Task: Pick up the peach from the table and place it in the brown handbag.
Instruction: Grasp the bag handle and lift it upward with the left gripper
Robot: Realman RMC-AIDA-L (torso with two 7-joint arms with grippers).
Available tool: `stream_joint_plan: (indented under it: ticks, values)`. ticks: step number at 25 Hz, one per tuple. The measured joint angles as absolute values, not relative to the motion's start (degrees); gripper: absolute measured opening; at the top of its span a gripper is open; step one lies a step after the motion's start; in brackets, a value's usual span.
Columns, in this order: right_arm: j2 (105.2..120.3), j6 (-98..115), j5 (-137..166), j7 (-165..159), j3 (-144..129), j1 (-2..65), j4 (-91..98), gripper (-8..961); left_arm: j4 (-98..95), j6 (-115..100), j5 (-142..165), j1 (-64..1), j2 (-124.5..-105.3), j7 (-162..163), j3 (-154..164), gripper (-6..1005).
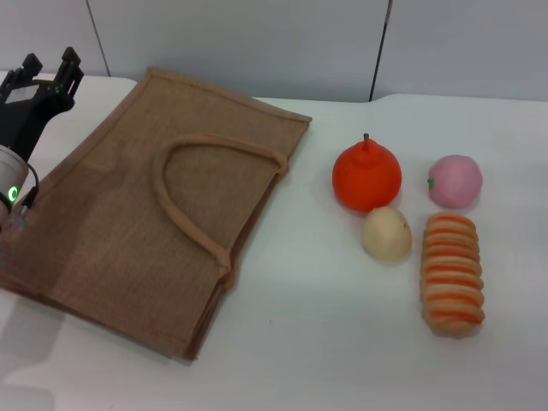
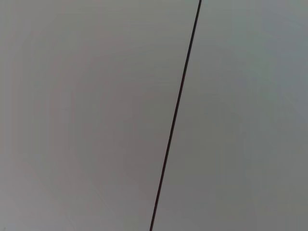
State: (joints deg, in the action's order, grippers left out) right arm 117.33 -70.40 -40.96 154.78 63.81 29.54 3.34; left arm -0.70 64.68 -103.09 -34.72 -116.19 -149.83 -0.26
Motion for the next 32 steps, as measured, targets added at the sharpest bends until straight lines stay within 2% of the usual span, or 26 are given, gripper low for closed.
stream_joint_plan:
  ticks: [17,32]
  values:
    - [117.33,-70.4,-40.96,154.77,63.81,29.53,3.41,882,-0.7,64.68,-101.74,-34.79,-116.17,-148.77,0.57,620]
    - [117.16,-70.4,-40.96,154.77,63.81,29.11,3.84,881,-3.38,56.05,-81.0,-39.78,-114.45,-125.8,2.2,616]
